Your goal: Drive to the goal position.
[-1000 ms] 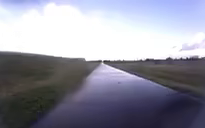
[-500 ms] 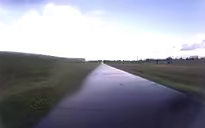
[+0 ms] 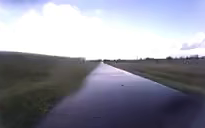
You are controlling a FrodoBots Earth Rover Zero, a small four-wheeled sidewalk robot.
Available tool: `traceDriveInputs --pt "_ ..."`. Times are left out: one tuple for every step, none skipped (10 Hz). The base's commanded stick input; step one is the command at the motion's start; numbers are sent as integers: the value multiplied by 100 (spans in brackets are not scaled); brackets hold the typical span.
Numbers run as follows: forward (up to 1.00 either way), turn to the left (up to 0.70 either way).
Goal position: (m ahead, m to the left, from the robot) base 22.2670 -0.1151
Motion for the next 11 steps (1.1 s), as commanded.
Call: traceDriveInputs --pt "45 0" --pt "45 0" --pt "45 0" --pt "45 0" --pt "45 0" --pt "45 0" --pt "45 0" --pt "45 0" --pt "45 0" --pt "45 0" --pt "45 0"
